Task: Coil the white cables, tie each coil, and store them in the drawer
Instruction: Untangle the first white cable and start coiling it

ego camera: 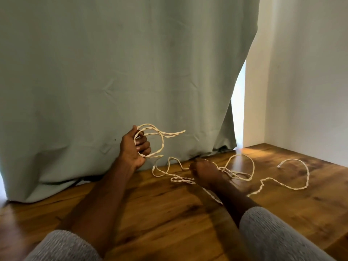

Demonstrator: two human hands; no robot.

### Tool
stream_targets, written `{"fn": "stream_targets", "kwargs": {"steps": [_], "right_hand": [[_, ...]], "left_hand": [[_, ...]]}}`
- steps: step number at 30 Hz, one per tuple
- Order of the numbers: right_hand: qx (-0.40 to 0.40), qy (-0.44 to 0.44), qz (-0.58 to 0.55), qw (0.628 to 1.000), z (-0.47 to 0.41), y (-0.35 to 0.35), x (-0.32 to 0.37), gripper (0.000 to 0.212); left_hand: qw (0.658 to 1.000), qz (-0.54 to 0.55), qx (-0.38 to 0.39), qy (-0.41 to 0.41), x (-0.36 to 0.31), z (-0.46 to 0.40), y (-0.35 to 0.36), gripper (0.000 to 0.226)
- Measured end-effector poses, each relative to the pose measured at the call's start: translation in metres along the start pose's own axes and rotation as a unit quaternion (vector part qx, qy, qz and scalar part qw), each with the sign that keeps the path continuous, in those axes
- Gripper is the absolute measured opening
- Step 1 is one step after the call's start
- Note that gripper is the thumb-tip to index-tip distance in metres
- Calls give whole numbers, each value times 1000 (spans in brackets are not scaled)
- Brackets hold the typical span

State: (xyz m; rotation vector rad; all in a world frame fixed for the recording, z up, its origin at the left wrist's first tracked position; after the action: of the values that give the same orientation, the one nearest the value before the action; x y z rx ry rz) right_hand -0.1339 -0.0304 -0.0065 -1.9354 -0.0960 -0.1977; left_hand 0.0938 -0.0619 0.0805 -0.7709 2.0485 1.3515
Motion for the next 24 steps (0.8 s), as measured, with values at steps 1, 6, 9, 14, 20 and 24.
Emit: {"fn": "stream_targets", "kwargs": {"steps": [1,6,9,14,20,24], "right_hand": [[14,0,-11,1000,-6,7,10,25],[116,86,-12,989,-17,43,20,63],[111,128,0,986,-21,57,14,75],[117,137,-9,984,-22,54,13,66],[151,139,-10,979,-22,59,11,77],[183,103,62,976,-20,59,14,69]], "left_hand": [[1000,3,9,0,2,2,7,45],[997,-72,-14,2,4,6,16,42],[983,-171,-57,38,-4,6,5,41],[923,-354,-94,117,-4,2,-8,40],[839,-511,-53,178,7,-5,-6,24],[800,-550,-14,240,8,9,2,32]]}}
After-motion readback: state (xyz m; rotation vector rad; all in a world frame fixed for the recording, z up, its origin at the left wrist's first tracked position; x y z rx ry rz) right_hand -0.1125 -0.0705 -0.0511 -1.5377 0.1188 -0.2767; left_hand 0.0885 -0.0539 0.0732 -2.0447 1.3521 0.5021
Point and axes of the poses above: each hand's wrist, its own z-axis away from the middle knuckle, its own y-axis out of the palm, x = y × z, the point moved 7 cm from there along -z, towards the middle knuckle, and after that the axes turned 9 degrees about y, right-handed, at the moved point
